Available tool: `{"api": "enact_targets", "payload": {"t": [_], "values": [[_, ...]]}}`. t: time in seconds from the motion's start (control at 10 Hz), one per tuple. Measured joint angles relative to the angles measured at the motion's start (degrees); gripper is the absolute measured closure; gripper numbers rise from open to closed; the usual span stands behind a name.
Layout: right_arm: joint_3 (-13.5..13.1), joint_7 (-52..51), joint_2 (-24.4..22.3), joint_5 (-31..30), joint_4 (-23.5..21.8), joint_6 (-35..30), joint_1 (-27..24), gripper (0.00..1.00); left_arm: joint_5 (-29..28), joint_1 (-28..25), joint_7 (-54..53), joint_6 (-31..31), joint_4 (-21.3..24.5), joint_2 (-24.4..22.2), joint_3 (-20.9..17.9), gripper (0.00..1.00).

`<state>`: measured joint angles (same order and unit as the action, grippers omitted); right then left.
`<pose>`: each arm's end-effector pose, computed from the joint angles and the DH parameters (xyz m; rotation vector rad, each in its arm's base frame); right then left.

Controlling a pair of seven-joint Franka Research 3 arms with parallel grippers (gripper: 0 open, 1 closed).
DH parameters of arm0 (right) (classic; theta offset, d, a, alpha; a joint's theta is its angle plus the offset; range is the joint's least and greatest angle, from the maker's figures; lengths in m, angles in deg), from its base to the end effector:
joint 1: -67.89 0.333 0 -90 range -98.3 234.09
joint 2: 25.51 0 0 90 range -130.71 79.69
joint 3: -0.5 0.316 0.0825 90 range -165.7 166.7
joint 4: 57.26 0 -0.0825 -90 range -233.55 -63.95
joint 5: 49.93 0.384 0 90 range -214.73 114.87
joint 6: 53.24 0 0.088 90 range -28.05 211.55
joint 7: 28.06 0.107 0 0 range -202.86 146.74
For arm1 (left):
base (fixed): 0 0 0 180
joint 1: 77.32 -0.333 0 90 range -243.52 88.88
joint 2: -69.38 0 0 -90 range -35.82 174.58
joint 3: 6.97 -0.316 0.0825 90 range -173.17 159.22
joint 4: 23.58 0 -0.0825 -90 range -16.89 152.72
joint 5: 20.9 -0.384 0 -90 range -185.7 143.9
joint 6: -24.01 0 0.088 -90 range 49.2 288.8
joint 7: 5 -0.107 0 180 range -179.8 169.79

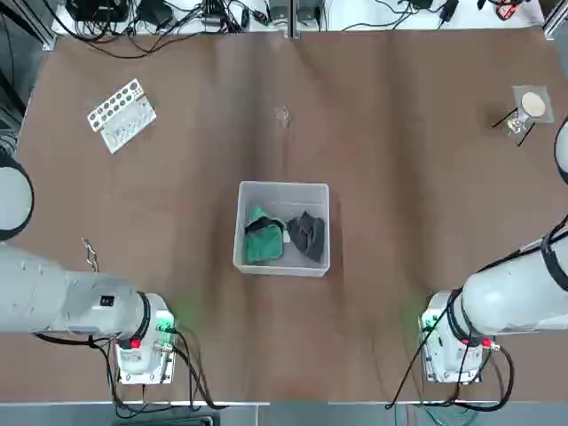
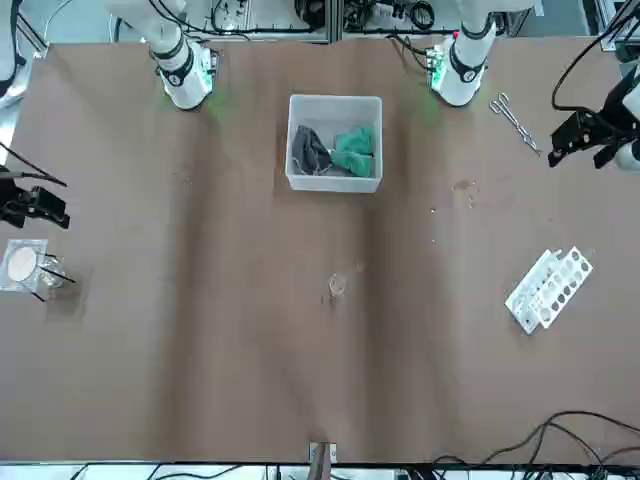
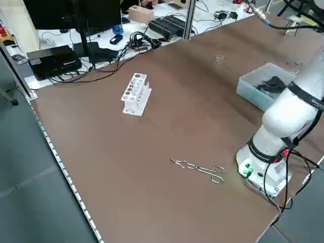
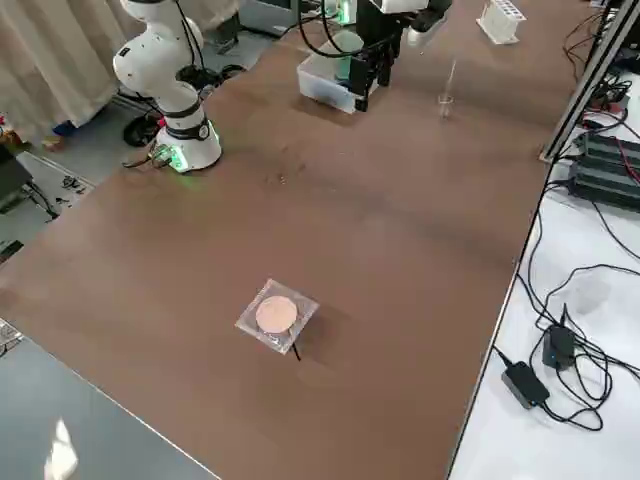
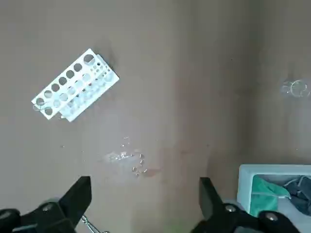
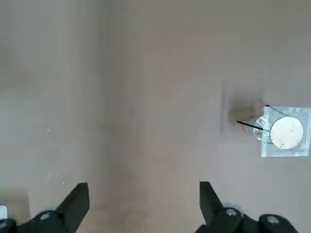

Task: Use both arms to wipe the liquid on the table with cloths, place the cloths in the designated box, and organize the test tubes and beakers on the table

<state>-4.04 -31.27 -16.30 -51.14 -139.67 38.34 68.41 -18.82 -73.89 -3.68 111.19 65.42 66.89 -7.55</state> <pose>0.6046 -0.0407 0.5966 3.1078 -0.0195 -0.0036 0.5353 -0.0306 0.6521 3.1041 -0.0446 0.0161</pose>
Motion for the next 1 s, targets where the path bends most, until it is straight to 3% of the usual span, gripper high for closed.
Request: {"api": "enact_targets", "payload": {"t": [0.4,0.6,0.8,1.0], "values": [[0.2,0.0,0.0,0.3,0.0,0.0,0.1,0.00,0.0,0.2,0.8,0.0,0.1,0.5,0.0,0.02],[0.4,0.1,0.0,4.8,-0.6,-0.3,0.4,0.00,0.0,0.6,4.3,-0.3,0.2,0.5,0.6,0.02],[0.7,0.2,0.0,6.6,-2.1,-0.4,4.2,0.00,0.0,1.8,7.1,-0.6,1.5,1.0,6.3,0.02],[0.9,0.8,0.1,7.9,-7.1,1.4,9.3,0.00,0.0,2.6,10.1,-0.5,4.1,1.7,13.0,0.05]]}}
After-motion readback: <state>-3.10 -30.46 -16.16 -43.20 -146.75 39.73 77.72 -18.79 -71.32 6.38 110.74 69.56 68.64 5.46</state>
